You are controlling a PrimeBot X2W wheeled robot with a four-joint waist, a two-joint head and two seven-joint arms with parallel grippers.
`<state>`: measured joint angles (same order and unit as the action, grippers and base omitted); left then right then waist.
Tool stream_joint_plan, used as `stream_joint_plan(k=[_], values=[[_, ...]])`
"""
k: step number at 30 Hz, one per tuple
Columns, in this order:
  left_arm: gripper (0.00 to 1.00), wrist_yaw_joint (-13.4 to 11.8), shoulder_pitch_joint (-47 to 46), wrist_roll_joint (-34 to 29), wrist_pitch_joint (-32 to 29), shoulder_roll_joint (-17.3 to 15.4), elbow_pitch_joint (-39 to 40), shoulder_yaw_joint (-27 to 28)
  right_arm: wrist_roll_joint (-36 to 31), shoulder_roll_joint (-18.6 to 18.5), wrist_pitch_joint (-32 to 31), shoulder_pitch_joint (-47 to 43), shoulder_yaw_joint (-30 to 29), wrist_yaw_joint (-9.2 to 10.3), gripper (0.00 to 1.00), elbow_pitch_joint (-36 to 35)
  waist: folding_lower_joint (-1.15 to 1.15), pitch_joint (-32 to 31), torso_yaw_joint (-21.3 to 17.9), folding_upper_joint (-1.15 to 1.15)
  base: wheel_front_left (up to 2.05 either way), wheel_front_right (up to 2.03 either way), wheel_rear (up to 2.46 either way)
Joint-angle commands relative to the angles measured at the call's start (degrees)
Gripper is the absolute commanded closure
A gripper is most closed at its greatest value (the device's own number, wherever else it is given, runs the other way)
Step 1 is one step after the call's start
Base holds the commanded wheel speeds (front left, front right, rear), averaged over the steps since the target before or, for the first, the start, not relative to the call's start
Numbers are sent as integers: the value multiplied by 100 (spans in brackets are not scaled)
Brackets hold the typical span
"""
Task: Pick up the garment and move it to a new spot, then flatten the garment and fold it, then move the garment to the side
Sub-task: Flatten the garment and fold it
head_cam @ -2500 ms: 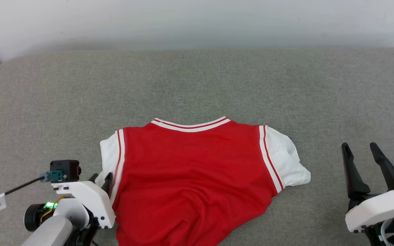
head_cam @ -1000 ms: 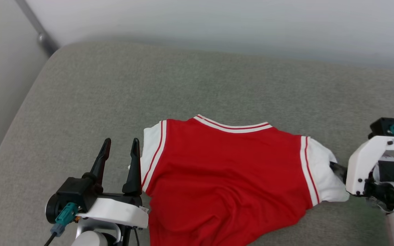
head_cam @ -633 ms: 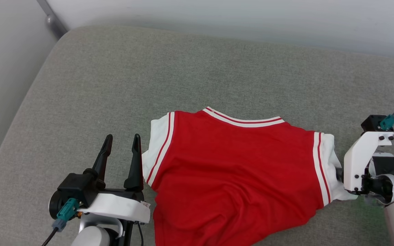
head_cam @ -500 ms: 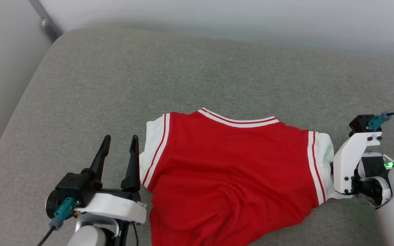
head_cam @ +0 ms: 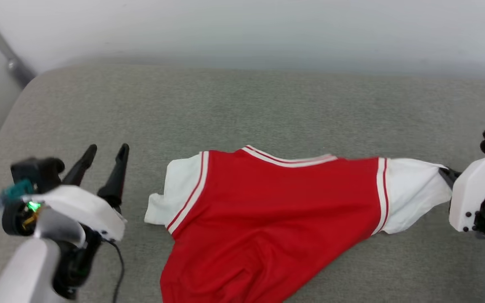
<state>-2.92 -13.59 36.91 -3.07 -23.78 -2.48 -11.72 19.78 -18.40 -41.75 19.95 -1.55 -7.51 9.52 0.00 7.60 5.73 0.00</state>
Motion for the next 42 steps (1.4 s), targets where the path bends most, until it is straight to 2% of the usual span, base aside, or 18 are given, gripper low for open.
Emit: stream_joint_plan(k=[1,4,5,10,18,23,24,25,26,27,32,42], values=[[0,120,-169,118,-346,-148,-93,-24,-36,78,-61,-116,-87,4,100,-177,0,46,-170,0,0,0,0],[0,372,-577,360,-1204,-455,-359,-165,-99,193,-190,-248,-237,4,100,-547,0,184,-360,0,0,0,0],[0,532,-830,491,-1758,-614,-607,-290,-145,266,-249,-308,-269,4,100,-733,0,302,-492,0,0,0,0],[0,798,-1374,676,-2727,-800,-1146,-646,-160,472,-340,-358,-280,4,100,-981,0,653,-788,0,0,0,0],[0,936,-1964,877,-3571,-830,-2062,-994,-139,644,-278,-235,-190,4,100,-1053,0,1097,-1102,0,0,0,0],[0,963,-2021,1006,-3959,-700,-2554,-1203,-101,653,-228,-173,-158,4,100,-984,0,1205,-1167,0,0,0,0],[13,968,-2013,1032,-4070,-657,-2662,-1255,-98,650,-212,-154,-152,4,100,-963,0,1219,-1180,0,0,0,0],[43,965,-1997,1087,-4188,-595,-2758,-1295,-102,654,-200,-125,-139,4,100,-945,0,1230,-1194,0,0,0,0],[64,969,-1977,1124,-4299,-545,-2830,-1343,-105,657,-191,-105,-140,4,100,-922,0,1232,-1203,0,0,0,0],[100,977,-1979,1164,-4361,-503,-2866,-1381,-104,658,-181,-85,-136,4,100,-906,0,1234,-1207,0,0,0,0],[100,1010,-2157,1124,-4215,-468,-2851,-1448,-161,551,-130,12,-122,4,100,-853,0,1119,-1130,0,0,0,0],[100,976,-3001,428,-3064,-670,-2757,-1419,-253,185,-111,424,-125,5,100,-653,0,432,-756,0,0,0,0]])
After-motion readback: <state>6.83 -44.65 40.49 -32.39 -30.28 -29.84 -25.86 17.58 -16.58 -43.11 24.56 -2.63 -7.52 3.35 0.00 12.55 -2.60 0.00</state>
